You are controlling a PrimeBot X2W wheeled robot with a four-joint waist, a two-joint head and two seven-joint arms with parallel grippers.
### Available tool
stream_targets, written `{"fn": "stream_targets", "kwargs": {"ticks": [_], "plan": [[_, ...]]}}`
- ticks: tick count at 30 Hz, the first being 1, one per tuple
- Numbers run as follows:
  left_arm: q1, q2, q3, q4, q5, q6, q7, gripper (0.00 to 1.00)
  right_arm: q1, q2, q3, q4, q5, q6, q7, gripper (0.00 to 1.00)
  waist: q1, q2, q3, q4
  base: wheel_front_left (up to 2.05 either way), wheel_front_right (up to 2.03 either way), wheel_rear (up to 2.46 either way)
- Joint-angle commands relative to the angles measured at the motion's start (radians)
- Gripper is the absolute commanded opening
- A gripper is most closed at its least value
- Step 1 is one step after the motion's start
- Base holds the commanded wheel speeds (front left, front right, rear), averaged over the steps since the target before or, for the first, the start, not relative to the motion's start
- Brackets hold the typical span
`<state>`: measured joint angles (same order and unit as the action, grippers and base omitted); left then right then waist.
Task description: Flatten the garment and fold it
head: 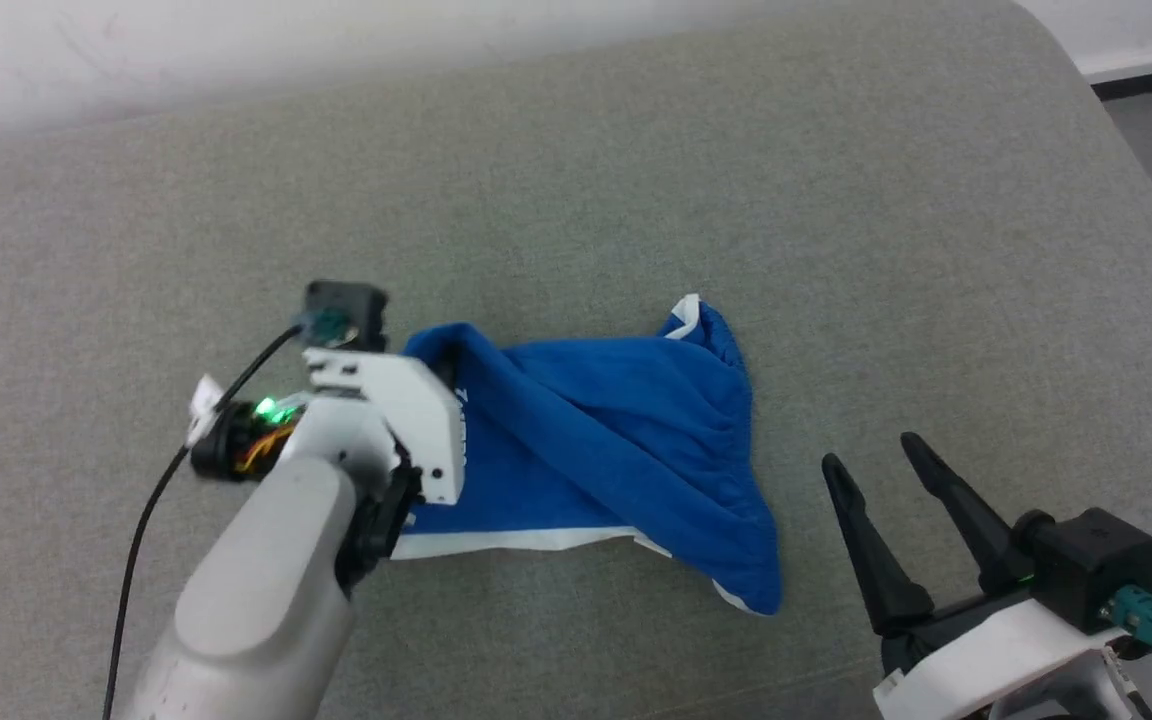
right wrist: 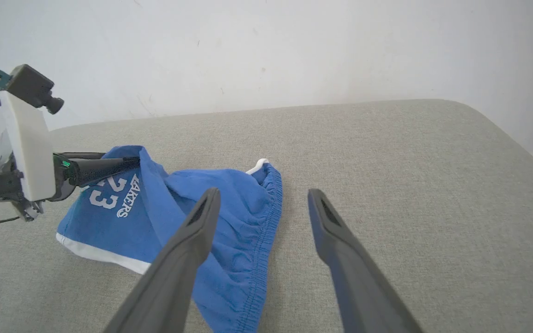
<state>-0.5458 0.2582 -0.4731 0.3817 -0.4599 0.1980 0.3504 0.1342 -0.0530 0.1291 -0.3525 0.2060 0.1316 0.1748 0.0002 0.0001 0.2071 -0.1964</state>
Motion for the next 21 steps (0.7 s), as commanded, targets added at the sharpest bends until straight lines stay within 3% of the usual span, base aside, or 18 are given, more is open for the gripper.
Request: {"fn": "stream_targets", "kwargs": {"ticks": [1, 5, 10, 15, 21], "plan": [[0.046, 0.003, 0.018, -0.022, -0.002, 0.025, -0.051, 1.00, -0.009, 0.003, -0.002, 0.005, 0.006, -0.001, -0.006, 1.00, -0.0002, -0.0001, -0.029, 0.022, 0.00, 0.00, 0.00], [0.146, 0.016, 0.056, -0.107, 0.004, 0.085, -0.156, 1.00, -0.002, 0.003, 0.000, 0.012, 0.007, -0.001, -0.003, 1.00, -0.0002, -0.0001, -0.072, 0.047, 0.00, 0.00, 0.00], [0.259, 0.065, 0.097, -0.219, 0.001, 0.143, -0.170, 1.00, 0.006, 0.003, -0.006, 0.009, 0.012, -0.001, 0.008, 1.00, -0.0002, -0.0001, -0.112, 0.069, 0.00, 0.00, 0.00], [0.326, 0.115, 0.104, -0.291, -0.036, 0.141, -0.071, 1.00, 0.015, 0.003, -0.004, 0.001, 0.014, -0.001, 0.024, 1.00, -0.0002, -0.0001, -0.135, 0.076, 0.00, 0.00, 0.00], [0.339, 0.131, 0.078, -0.292, -0.095, 0.116, 0.084, 1.00, 0.019, 0.003, 0.002, -0.006, 0.013, -0.001, 0.032, 1.00, -0.0002, -0.0001, -0.131, 0.070, 0.00, 0.00, 0.00]]}}
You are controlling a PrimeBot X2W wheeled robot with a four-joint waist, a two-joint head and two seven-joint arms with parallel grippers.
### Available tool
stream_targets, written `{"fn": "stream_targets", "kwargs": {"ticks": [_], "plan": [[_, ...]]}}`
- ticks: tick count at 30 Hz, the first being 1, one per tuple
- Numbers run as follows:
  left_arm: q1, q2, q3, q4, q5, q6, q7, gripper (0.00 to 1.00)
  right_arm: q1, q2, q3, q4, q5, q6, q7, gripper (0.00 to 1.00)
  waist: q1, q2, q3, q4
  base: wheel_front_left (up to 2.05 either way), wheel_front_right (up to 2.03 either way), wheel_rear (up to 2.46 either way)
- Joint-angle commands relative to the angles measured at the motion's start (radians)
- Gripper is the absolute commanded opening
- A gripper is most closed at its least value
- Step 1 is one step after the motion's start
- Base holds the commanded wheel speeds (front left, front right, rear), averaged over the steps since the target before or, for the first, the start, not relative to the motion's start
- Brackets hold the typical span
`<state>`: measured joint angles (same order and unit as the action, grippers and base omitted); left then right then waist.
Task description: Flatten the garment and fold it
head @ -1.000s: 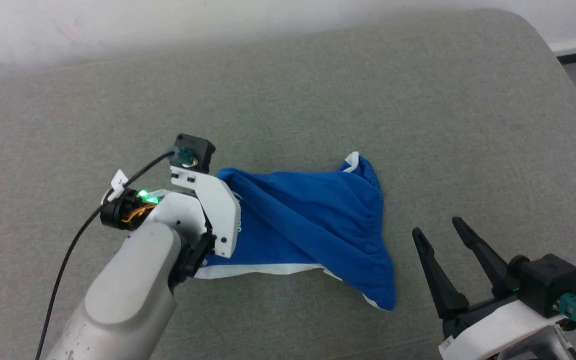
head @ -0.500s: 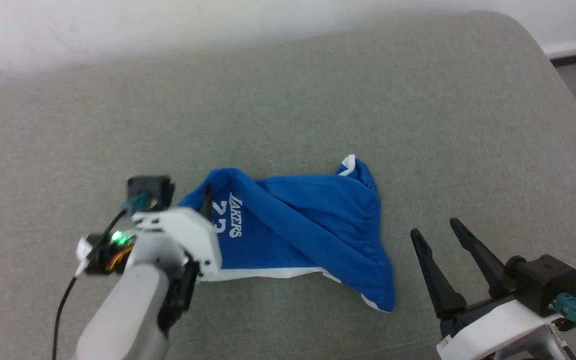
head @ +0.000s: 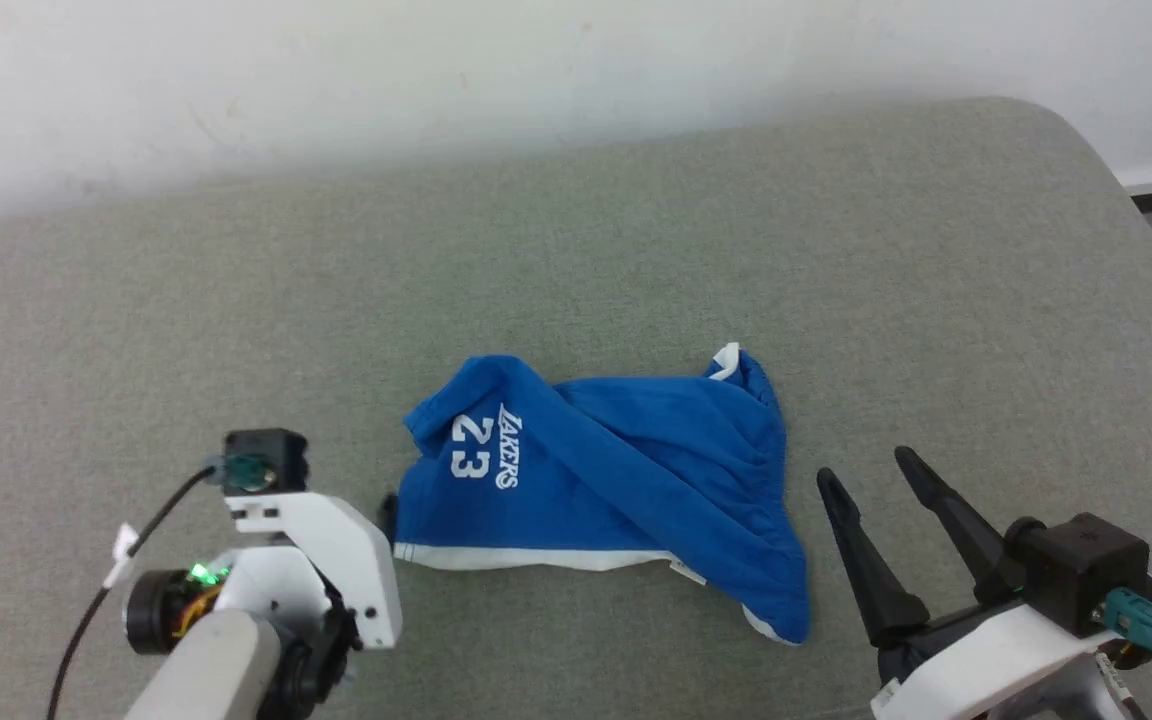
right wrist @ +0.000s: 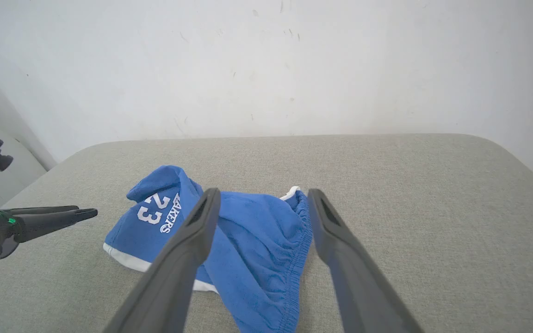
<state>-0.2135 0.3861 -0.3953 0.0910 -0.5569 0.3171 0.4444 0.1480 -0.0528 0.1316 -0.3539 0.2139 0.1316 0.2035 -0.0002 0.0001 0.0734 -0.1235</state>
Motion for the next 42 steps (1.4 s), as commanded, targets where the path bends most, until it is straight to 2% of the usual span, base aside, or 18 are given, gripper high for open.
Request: {"fn": "stream_targets", "kwargs": {"ticks": [1, 8, 14, 19, 20, 21, 22, 27, 33, 37, 42], "plan": [[0.005, 0.004, -0.009, 0.003, -0.006, -0.009, 0.017, 1.00, 0.006, 0.003, 0.002, -0.006, 0.004, -0.001, 0.004, 1.00, 0.0002, -0.0001, 0.006, -0.006, 0.00, 0.00, 0.00], [-0.040, 0.012, -0.058, 0.068, -0.025, -0.038, 0.149, 1.00, -0.001, 0.003, 0.009, -0.013, -0.002, -0.001, 0.002, 1.00, 0.0002, -0.0001, 0.052, -0.029, 0.00, 0.00, 0.00], [-0.109, -0.002, -0.100, 0.156, -0.020, -0.070, 0.206, 1.00, -0.018, 0.003, 0.018, -0.010, -0.009, -0.001, -0.010, 1.00, 0.0002, -0.0001, 0.093, -0.043, 0.00, 0.00, 0.00], [-0.112, -0.025, -0.152, 0.242, -0.044, -0.101, 0.308, 1.00, -0.028, 0.003, 0.026, -0.005, -0.017, -0.001, -0.022, 1.00, 0.0002, -0.0001, 0.102, -0.058, 0.00, 0.00, 0.00], [-0.107, -0.031, -0.160, 0.252, -0.050, -0.106, 0.322, 0.49, -0.029, 0.003, 0.027, -0.004, -0.017, -0.001, -0.025, 1.00, 0.0002, -0.0001, 0.103, -0.061, 0.00, 0.00, 0.00], [-0.103, -0.038, -0.168, 0.260, -0.054, -0.109, 0.331, 0.18, -0.029, 0.003, 0.027, -0.003, -0.017, -0.001, -0.027, 1.00, 0.0002, -0.0001, 0.104, -0.063, 0.00, 0.00, 0.00], [-0.098, -0.043, -0.175, 0.266, -0.056, -0.111, 0.338, 0.00, -0.029, 0.003, 0.027, -0.002, -0.015, -0.001, -0.029, 1.00, 0.0002, -0.0001, 0.104, -0.065, 0.00, 0.00, 0.00], [-0.067, -0.059, -0.192, 0.270, -0.072, -0.111, 0.358, 0.00, -0.022, 0.003, 0.019, 0.009, -0.012, -0.001, -0.028, 1.00, 0.0002, -0.0001, 0.090, -0.066, 0.00, 0.00, 0.00], [-0.023, -0.046, -0.147, 0.172, -0.035, -0.049, 0.202, 0.00, 0.003, 0.003, -0.024, 0.052, -0.007, -0.001, 0.019, 1.00, 0.0002, -0.0001, 0.054, -0.049, 0.00, 0.00, 0.00], [0.024, -0.039, -0.121, 0.061, -0.008, -0.018, 0.082, 0.00, 0.022, -0.002, -0.063, 0.136, 0.000, -0.001, 0.120, 1.00, 0.0002, -0.0001, 0.036, -0.032, 0.00, 0.00, 0.00], [0.080, -0.021, -0.111, -0.061, 0.009, 0.009, 0.031, 0.00, -0.004, -0.041, -0.055, 0.254, 0.036, -0.001, 0.246, 1.00, 0.0002, -0.0001, 0.026, -0.007, 0.00, 0.00, 0.00]]}}
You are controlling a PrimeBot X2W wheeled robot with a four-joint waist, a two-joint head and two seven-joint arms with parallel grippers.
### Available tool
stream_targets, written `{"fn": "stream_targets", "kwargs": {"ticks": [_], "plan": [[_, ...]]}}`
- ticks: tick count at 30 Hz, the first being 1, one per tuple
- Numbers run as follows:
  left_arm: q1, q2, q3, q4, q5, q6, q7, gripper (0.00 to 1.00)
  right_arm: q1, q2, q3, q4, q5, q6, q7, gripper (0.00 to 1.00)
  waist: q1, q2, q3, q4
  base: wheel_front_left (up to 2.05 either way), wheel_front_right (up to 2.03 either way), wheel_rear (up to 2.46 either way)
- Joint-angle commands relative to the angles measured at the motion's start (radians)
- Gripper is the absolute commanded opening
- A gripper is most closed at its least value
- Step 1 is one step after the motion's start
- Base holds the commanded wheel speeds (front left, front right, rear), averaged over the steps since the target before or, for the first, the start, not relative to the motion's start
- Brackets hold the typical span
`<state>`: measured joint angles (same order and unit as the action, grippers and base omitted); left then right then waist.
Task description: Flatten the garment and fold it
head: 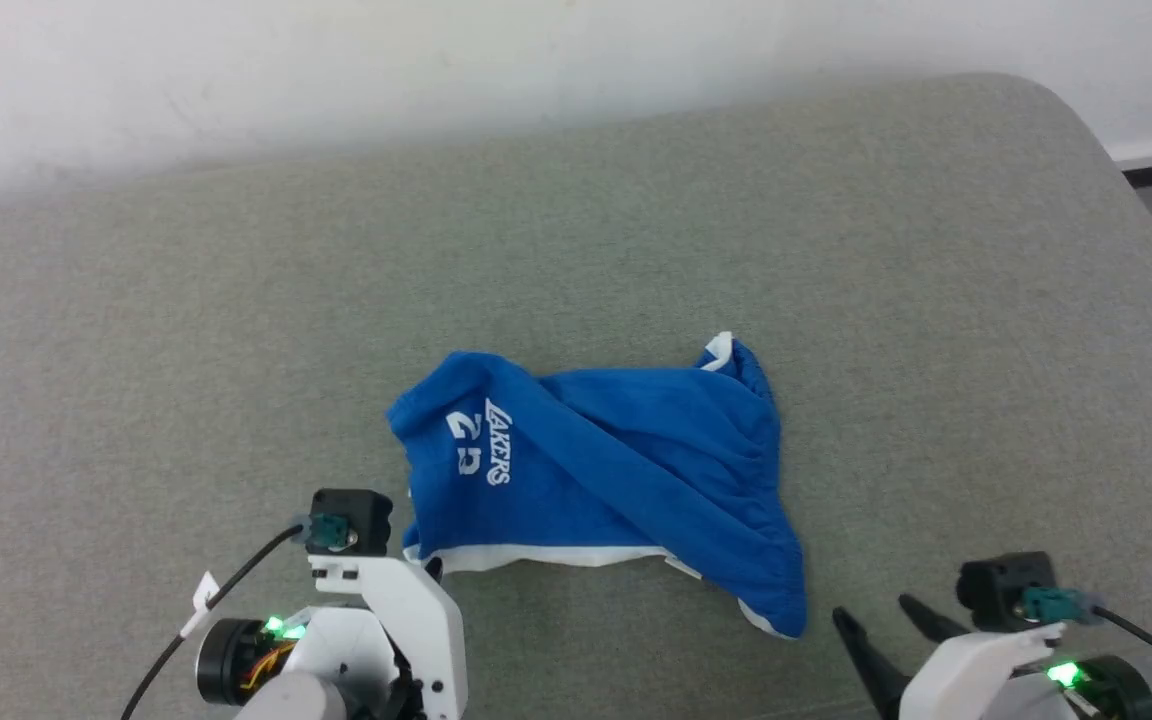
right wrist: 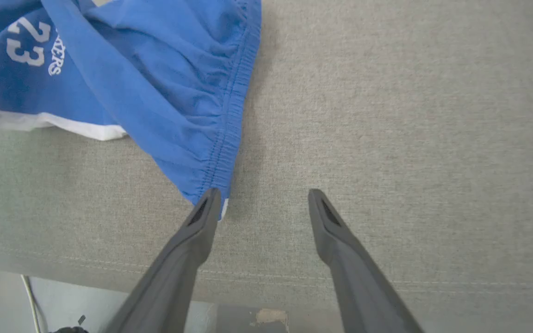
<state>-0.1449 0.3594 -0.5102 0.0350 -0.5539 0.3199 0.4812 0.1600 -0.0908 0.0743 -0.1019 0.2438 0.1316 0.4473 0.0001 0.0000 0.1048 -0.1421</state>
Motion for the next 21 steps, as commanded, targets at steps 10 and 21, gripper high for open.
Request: {"fn": "stream_targets", "kwargs": {"ticks": [10, 21], "plan": [[0.049, 0.027, 0.001, -0.136, 0.020, 0.030, -0.015, 0.00, -0.192, -0.072, 0.130, 0.238, 0.116, -0.001, 0.123, 1.00, -0.0001, 0.0000, 0.017, 0.055, 0.00, 0.00, 0.00], [0.043, 0.025, 0.002, -0.151, 0.022, 0.023, -0.049, 0.00, -0.345, -0.082, 0.242, 0.524, 0.151, -0.001, 0.125, 1.00, -0.0001, 0.0000, 0.059, 0.077, 0.00, 0.00, 0.00]]}}
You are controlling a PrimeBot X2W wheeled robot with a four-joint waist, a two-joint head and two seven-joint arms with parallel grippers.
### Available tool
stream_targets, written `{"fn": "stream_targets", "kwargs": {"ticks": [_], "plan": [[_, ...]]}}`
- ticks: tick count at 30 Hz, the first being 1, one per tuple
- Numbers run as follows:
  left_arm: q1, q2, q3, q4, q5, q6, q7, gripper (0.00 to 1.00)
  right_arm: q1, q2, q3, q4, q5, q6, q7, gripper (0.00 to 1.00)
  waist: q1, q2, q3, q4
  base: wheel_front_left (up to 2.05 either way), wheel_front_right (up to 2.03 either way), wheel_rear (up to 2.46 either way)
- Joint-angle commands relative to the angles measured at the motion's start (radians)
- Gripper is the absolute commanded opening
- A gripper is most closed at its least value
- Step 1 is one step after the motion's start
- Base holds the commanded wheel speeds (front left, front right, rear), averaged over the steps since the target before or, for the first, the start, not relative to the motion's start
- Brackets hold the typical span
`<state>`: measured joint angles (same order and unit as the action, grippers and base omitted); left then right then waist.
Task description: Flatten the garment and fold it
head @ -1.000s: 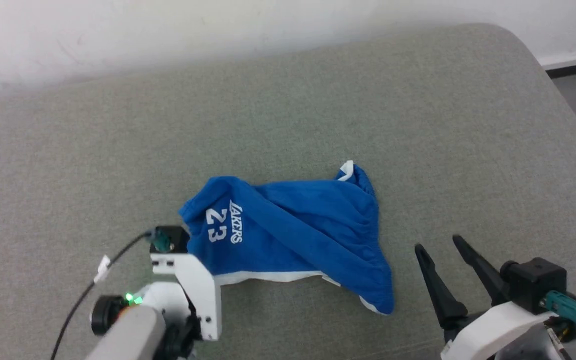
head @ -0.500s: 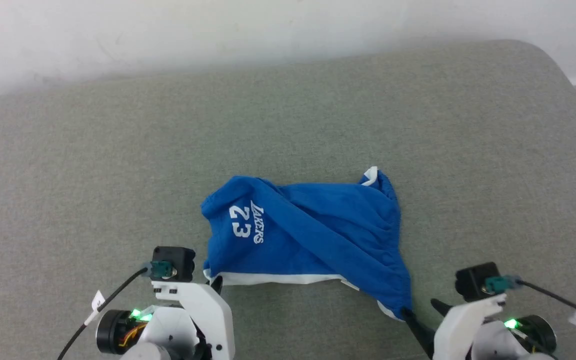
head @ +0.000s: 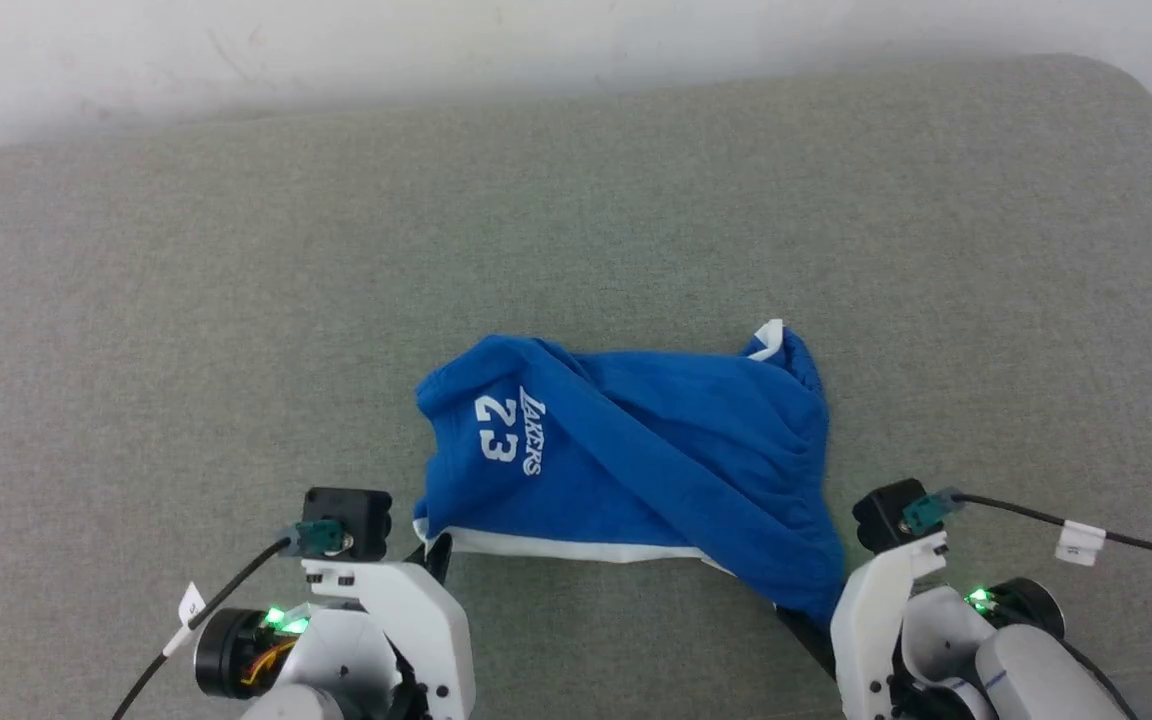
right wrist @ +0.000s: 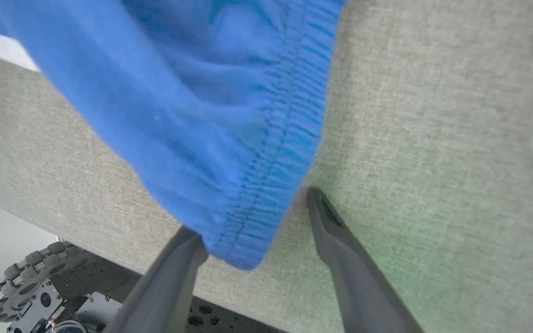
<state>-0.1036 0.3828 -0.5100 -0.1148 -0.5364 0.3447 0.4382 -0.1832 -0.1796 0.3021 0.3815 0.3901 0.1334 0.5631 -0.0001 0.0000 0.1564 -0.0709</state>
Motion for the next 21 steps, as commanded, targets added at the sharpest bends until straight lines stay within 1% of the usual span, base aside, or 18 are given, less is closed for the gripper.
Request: {"fn": "stream_targets", "kwargs": {"ticks": [1, 2, 4, 8, 13, 17, 21], "plan": [[0.002, 0.002, 0.002, 0.001, 0.004, -0.002, -0.010, 0.00, -0.008, 0.010, 0.023, 0.060, 0.011, -0.003, 0.012, 1.00, 0.0001, 0.0000, 0.010, 0.008, 0.00, 0.00, 0.00], [0.002, 0.002, 0.003, 0.003, 0.003, -0.004, -0.013, 0.00, -0.013, 0.012, 0.030, 0.078, 0.018, -0.003, 0.013, 0.54, 0.0001, 0.0000, 0.011, 0.010, 0.00, 0.00, 0.00], [0.004, 0.002, 0.005, 0.009, 0.000, -0.006, -0.020, 0.00, -0.020, 0.013, 0.047, 0.101, 0.031, -0.003, 0.012, 0.00, 0.0001, 0.0000, 0.012, 0.012, 0.00, 0.00, 0.00], [0.013, 0.001, 0.006, 0.019, -0.006, -0.007, -0.030, 0.00, -0.030, 0.002, 0.070, 0.121, 0.062, -0.003, 0.006, 0.00, 0.0001, 0.0000, 0.004, 0.013, 0.00, 0.00, 0.00], [0.026, 0.001, 0.003, 0.027, -0.012, -0.008, -0.035, 0.00, -0.036, -0.017, 0.089, 0.097, 0.094, -0.003, -0.009, 0.00, 0.0001, 0.0000, -0.021, 0.009, 0.00, 0.00, 0.00], [0.038, 0.006, 0.006, 0.016, -0.016, -0.008, -0.043, 0.00, -0.038, -0.053, 0.104, 0.024, 0.123, -0.003, -0.017, 0.00, 0.0001, 0.0000, -0.056, 0.006, 0.00, 0.00, 0.00], [0.033, 0.030, 0.021, -0.026, -0.011, -0.005, -0.044, 0.00, -0.047, -0.105, 0.102, -0.108, 0.152, -0.003, -0.002, 0.00, 0.0001, 0.0000, -0.095, 0.004, 0.00, 0.00, 0.00]]}}
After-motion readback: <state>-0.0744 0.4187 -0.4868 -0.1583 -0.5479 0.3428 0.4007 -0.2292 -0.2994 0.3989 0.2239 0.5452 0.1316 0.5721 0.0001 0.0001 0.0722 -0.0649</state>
